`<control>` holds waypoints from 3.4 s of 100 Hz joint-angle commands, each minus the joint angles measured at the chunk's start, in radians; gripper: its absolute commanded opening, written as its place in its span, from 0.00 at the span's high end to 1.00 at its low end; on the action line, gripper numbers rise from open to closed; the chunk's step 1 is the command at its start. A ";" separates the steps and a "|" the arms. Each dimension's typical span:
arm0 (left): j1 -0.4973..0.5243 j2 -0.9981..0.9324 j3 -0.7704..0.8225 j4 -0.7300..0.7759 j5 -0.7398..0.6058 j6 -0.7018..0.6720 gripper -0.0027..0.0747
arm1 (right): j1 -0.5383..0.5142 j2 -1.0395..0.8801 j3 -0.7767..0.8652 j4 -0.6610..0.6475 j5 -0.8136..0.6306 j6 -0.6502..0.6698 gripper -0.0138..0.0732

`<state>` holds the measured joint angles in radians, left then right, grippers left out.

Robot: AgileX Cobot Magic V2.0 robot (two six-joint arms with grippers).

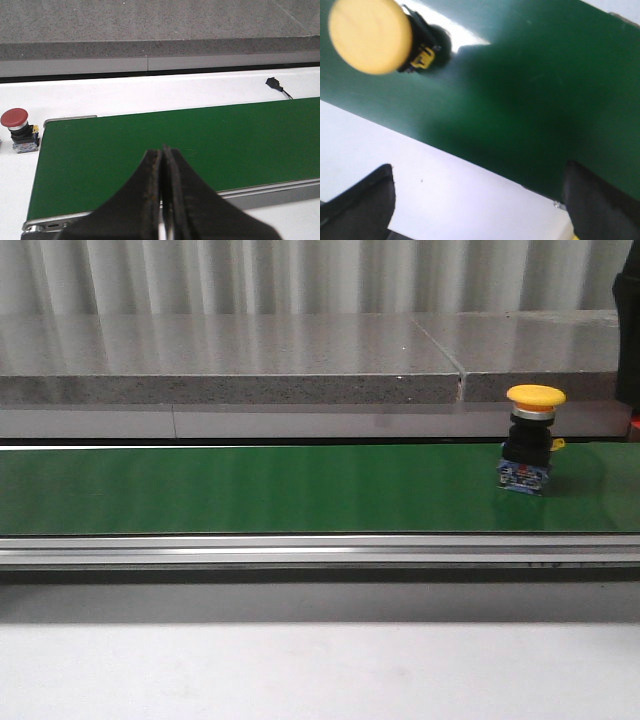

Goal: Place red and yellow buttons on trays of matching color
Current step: 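Grasp the yellow button at the belt's end with the right gripper, then lower the yellow button into the yellow tray and open the right gripper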

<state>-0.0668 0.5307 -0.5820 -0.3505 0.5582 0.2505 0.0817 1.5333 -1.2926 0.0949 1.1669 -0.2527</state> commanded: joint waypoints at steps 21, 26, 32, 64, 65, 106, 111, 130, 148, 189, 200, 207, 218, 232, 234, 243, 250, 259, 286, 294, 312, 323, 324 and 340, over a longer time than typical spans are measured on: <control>-0.007 0.002 -0.027 -0.023 -0.064 0.002 0.99 | 0.028 0.055 -0.019 0.020 -0.139 -0.033 0.08; -0.007 0.002 -0.027 -0.023 -0.064 0.002 0.99 | 0.028 0.071 -0.019 0.020 -0.156 -0.033 0.08; -0.007 0.002 -0.027 -0.023 -0.064 0.002 0.99 | 0.028 0.091 -0.019 0.020 -0.179 -0.033 0.08; -0.007 0.002 -0.027 -0.023 -0.064 0.002 0.99 | 0.028 0.137 -0.019 0.022 -0.255 -0.033 0.08; -0.007 0.002 -0.027 -0.023 -0.064 0.002 0.99 | 0.028 0.137 -0.019 0.022 -0.254 -0.033 0.08; -0.007 0.002 -0.027 -0.023 -0.064 0.002 0.99 | 0.027 0.138 -0.019 0.022 -0.243 -0.032 0.72; -0.007 0.002 -0.027 -0.023 -0.064 0.002 0.99 | 0.027 0.137 -0.019 0.022 -0.234 -0.028 0.73; -0.007 0.002 -0.027 -0.023 -0.064 0.002 0.99 | 0.023 0.085 -0.019 0.021 -0.219 -0.011 0.73; -0.007 0.002 -0.027 -0.023 -0.064 0.002 0.99 | -0.004 0.004 -0.019 0.014 -0.217 0.016 0.73; -0.007 0.002 -0.027 -0.023 -0.064 0.002 0.99 | -0.394 -0.064 -0.019 -0.023 -0.247 0.150 0.73; -0.007 0.002 -0.027 -0.023 -0.064 0.002 0.99 | -0.517 -0.064 -0.019 -0.023 -0.299 0.180 0.73; -0.007 0.002 -0.027 -0.023 -0.064 0.002 0.99 | -0.589 -0.064 -0.019 -0.023 -0.331 0.202 0.73; -0.007 0.002 -0.027 -0.023 -0.064 0.002 0.99 | -0.676 -0.064 -0.019 -0.023 -0.376 0.253 0.73; -0.007 0.002 -0.027 -0.023 -0.064 0.002 0.99 | -0.736 -0.052 -0.019 -0.023 -0.440 0.268 0.73; -0.007 0.002 -0.027 -0.023 -0.064 0.002 0.99 | -0.741 -0.049 -0.019 -0.023 -0.449 0.268 0.73; -0.007 0.002 -0.027 -0.023 -0.064 0.002 0.99 | -0.755 -0.034 -0.019 -0.023 -0.479 0.269 0.73; -0.007 0.002 -0.027 -0.023 -0.064 0.002 0.99 | -0.764 -0.016 -0.019 -0.023 -0.501 0.270 0.73; -0.007 0.002 -0.027 -0.023 -0.064 0.002 0.99 | -0.778 0.011 -0.019 -0.023 -0.514 0.271 0.73; -0.007 0.002 -0.027 -0.023 -0.064 0.002 0.99 | -0.805 0.105 -0.018 -0.023 -0.513 0.297 0.73; -0.007 0.002 -0.027 -0.023 -0.064 0.002 0.99 | -0.805 0.131 -0.017 -0.023 -0.512 0.299 0.73; -0.007 0.002 -0.027 -0.023 -0.064 0.002 0.99 | -0.804 0.182 0.006 -0.021 -0.517 0.301 0.73; -0.007 0.002 -0.027 -0.023 -0.064 0.002 0.99 | -0.803 0.205 0.033 -0.007 -0.532 0.301 0.73; -0.007 0.002 -0.027 -0.023 -0.064 0.002 0.99 | -0.803 0.206 0.035 -0.007 -0.533 0.301 0.73; -0.007 0.002 -0.027 -0.023 -0.064 0.002 0.99 | -0.803 0.213 0.094 -0.001 -0.586 0.301 0.73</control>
<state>-0.0673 0.5307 -0.5820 -0.3505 0.5582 0.2505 -0.7186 1.7916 -1.1999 0.0869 0.6450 0.0479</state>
